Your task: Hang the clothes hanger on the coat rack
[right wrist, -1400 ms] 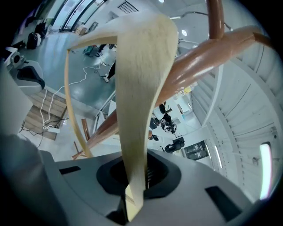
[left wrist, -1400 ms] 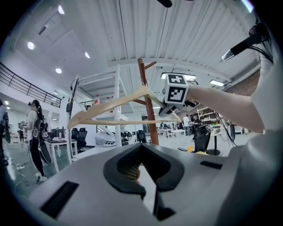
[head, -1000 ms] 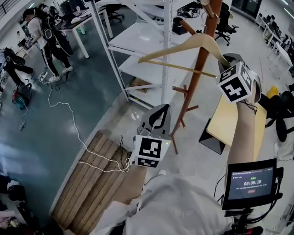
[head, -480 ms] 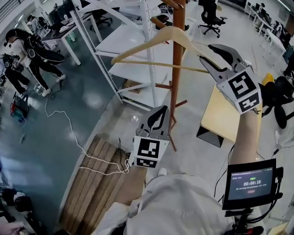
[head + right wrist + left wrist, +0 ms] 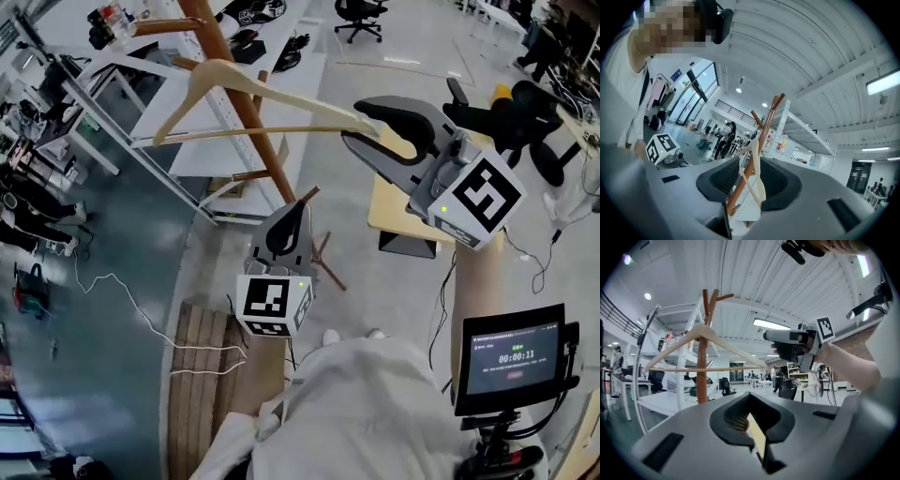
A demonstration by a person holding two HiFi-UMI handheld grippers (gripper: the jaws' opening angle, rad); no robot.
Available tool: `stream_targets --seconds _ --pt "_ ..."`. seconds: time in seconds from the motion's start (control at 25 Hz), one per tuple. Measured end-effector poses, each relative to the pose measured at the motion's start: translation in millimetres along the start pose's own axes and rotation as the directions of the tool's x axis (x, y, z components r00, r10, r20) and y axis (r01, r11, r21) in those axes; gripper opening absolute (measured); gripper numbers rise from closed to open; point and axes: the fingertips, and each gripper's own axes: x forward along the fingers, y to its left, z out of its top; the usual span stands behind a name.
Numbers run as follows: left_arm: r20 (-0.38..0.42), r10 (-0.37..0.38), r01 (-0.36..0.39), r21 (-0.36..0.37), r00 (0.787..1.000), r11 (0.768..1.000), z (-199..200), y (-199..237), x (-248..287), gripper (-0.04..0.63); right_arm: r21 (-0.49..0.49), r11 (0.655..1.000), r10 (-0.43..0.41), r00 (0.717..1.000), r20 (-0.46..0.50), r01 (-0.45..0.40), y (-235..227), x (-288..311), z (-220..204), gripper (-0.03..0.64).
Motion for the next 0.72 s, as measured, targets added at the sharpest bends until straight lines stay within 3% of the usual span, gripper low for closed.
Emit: stream_targets --seconds 0.28,0.36,0.56,0.72 --pt "-0.009 -0.188 0.187 -0.016 0.982 0.982 4.6 -82.6 32.7 0.0 0.132 0.984 -0.114 0.992 -0.061 0.121 1.4 -95.9 -34.0 0.143" --pt "-0.011 -0.234 0.233 -0.028 0.972 0.972 -0.9 -100.7 42.7 0.0 0.148 0.973 -0.168 0.983 -0.074 0.177 -0.3 -120.0 -48.0 0.104" --pt "-0.007 -0.372 0.371 -0.056 0.928 0.927 -8.4 -149.3 54.4 0.0 0.136 0.928 -0.336 0.936 -0.103 0.348 -2.3 -178.2 -69.2 0.012" --pt "-0.02 -0.448 0.446 -0.069 0.894 0.893 -15.9 -184.2 57.1 0.0 0.163 0.887 -0.411 0.899 -0.151 0.433 18.6 -217.9 -89.0 0.012"
